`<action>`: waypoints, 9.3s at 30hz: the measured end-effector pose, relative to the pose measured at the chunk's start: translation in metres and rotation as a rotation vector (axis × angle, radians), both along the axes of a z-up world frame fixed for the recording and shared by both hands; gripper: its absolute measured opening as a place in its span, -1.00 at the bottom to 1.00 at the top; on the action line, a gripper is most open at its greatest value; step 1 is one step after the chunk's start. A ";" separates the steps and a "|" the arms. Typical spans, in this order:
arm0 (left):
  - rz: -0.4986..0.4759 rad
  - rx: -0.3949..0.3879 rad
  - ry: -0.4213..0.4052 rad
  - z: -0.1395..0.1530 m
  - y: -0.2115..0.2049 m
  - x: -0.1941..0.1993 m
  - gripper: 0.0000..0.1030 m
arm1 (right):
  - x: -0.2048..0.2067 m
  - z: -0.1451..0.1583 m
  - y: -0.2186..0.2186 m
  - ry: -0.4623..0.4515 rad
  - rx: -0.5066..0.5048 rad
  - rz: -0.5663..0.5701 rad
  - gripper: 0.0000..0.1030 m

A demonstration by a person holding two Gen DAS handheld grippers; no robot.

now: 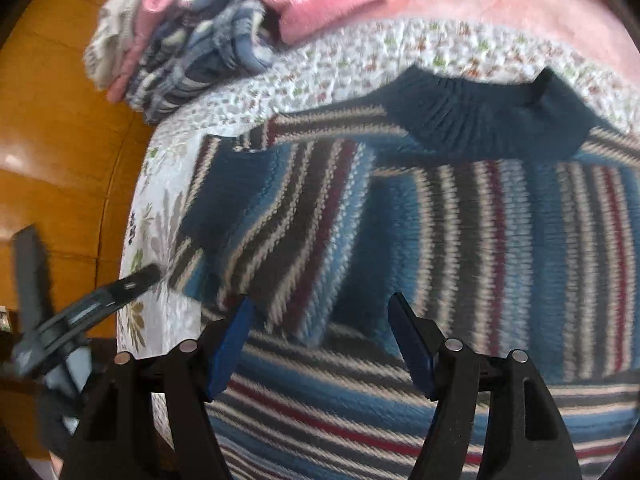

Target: Fold small clothes

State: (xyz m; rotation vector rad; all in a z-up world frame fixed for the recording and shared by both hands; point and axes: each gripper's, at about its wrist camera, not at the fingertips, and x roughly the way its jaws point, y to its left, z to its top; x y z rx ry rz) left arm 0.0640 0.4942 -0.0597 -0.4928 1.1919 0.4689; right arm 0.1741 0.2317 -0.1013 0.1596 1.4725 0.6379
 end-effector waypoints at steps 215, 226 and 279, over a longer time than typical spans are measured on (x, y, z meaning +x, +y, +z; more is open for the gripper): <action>-0.162 -0.457 -0.089 0.000 -0.085 -0.111 -0.85 | -0.134 0.041 -0.325 0.141 0.054 -0.369 -0.81; -0.148 -0.453 0.021 -0.048 -0.073 -0.054 -0.76 | -0.072 -0.011 -0.316 0.231 0.047 -0.405 -0.81; -0.783 -0.058 0.083 -0.055 -0.129 -0.018 -0.82 | -0.058 -0.004 -0.243 -0.076 -0.106 0.176 -0.78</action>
